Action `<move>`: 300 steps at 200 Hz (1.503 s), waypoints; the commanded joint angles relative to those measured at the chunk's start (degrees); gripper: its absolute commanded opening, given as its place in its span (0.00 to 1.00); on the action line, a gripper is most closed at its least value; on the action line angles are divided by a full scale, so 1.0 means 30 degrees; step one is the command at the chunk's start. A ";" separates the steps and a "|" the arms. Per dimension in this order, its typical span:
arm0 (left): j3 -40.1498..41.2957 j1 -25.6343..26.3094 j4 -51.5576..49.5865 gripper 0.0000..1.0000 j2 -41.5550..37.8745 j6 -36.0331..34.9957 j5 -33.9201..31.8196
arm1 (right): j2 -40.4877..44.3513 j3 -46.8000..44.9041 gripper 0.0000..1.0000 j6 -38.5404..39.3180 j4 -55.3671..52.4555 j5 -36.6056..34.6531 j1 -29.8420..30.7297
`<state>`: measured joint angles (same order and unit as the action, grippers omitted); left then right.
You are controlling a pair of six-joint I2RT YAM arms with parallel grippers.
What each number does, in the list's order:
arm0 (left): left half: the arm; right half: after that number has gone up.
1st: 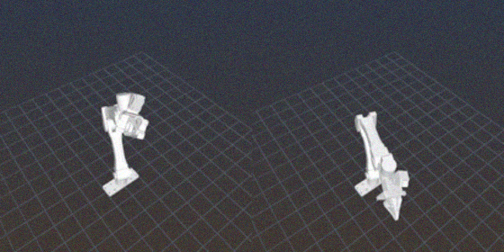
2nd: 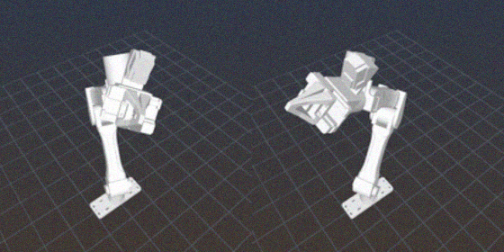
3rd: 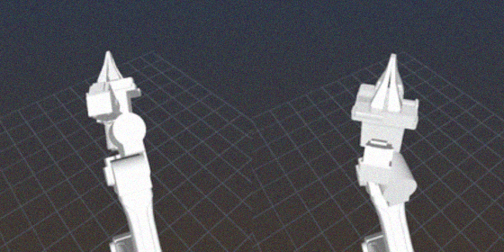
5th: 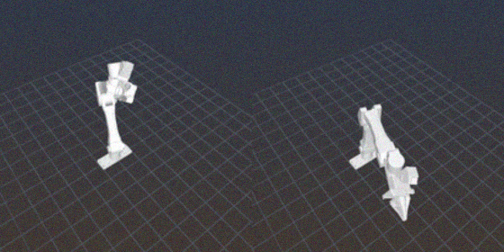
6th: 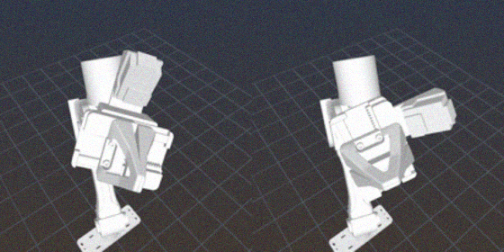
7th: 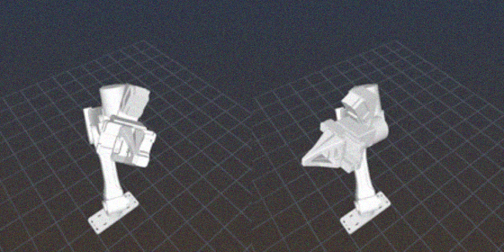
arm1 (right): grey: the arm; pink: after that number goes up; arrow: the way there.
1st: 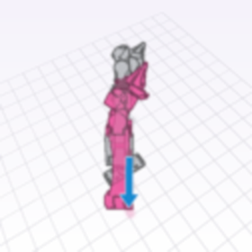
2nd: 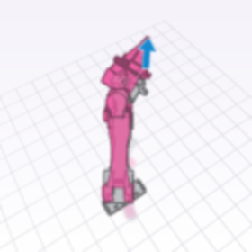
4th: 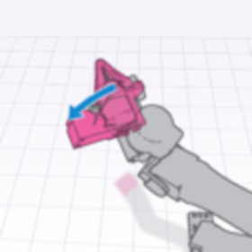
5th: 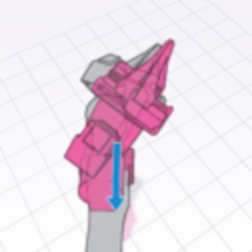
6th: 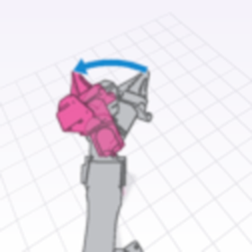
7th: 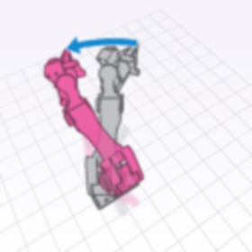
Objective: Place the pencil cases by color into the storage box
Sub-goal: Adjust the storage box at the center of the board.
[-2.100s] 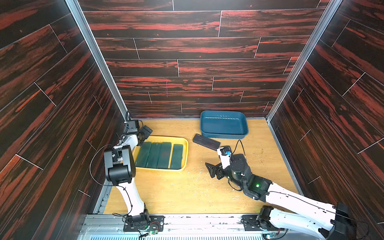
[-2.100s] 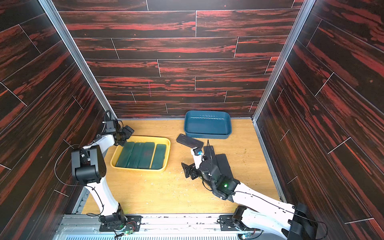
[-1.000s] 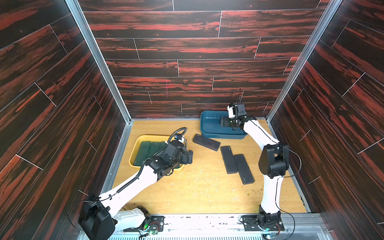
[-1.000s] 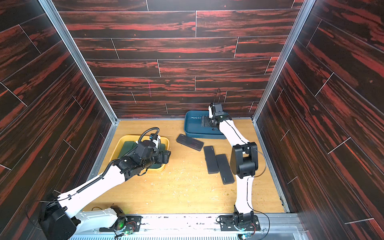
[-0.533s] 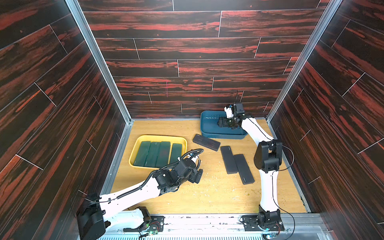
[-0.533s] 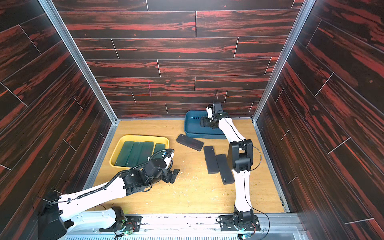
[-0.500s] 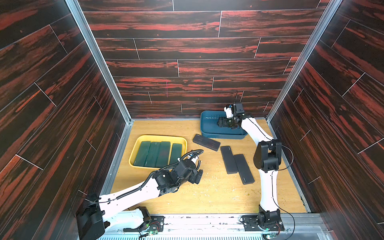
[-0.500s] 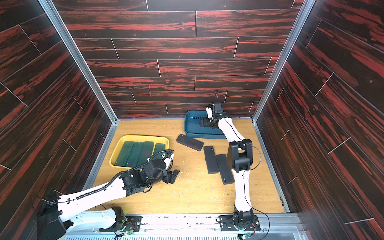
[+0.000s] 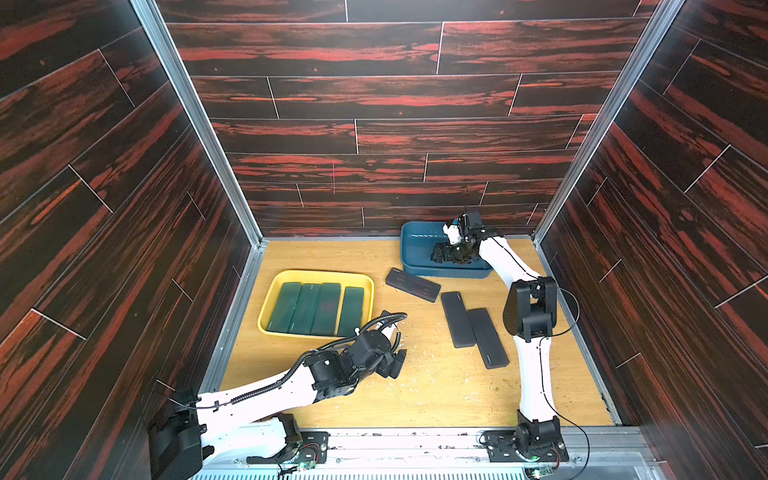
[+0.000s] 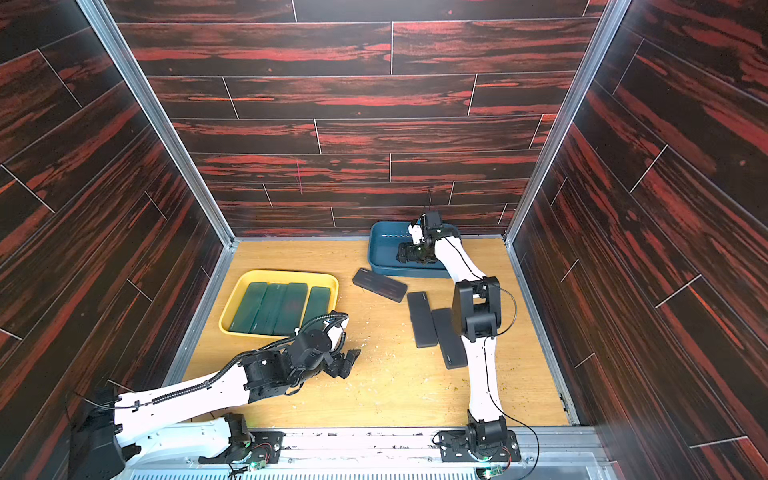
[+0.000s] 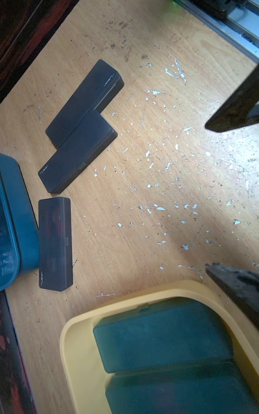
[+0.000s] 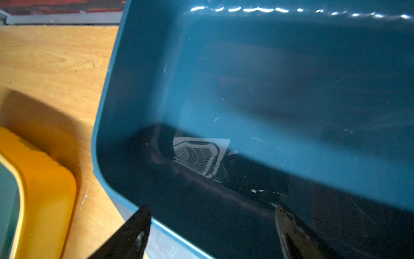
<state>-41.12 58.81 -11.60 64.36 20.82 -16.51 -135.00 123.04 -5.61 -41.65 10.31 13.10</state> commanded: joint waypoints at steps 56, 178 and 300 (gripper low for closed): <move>0.0407 0.0086 0.1295 0.93 0.0165 0.0037 0.0261 | -0.0638 -0.1529 0.86 0.0652 -0.0966 0.1964 -0.0032; 0.0319 0.0086 0.1693 0.93 0.0578 -0.0143 -0.0182 | 0.4226 -0.9287 0.85 0.1262 0.1705 0.2746 0.0144; -0.0609 -0.0024 0.0246 0.95 0.0100 0.2348 -0.3350 | 0.8060 -1.4223 0.84 0.0843 0.3566 0.3594 0.1374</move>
<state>-40.32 58.85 -7.92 65.58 23.83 -21.47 -116.49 82.85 -2.39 -31.42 20.16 16.47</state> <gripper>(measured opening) 0.945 0.845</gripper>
